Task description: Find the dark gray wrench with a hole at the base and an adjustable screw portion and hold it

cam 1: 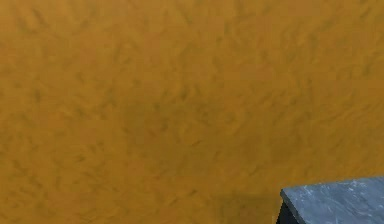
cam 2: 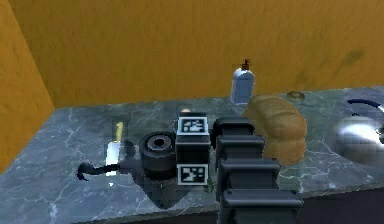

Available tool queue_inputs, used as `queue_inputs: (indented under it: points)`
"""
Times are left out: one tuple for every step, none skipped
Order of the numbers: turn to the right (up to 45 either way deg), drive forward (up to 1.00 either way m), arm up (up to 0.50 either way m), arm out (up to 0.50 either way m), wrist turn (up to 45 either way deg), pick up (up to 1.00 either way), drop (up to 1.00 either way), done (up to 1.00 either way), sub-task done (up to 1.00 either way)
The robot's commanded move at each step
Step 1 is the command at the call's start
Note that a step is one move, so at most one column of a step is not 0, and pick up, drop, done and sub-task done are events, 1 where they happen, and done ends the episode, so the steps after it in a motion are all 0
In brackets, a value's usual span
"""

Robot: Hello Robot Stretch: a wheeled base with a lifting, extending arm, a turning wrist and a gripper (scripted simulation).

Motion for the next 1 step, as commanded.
queue_inputs:
  points:
    - [0.0, 0.0, 0.0, 0.0, 39.0, 0.0, 0.0, 0.0, 0.0]
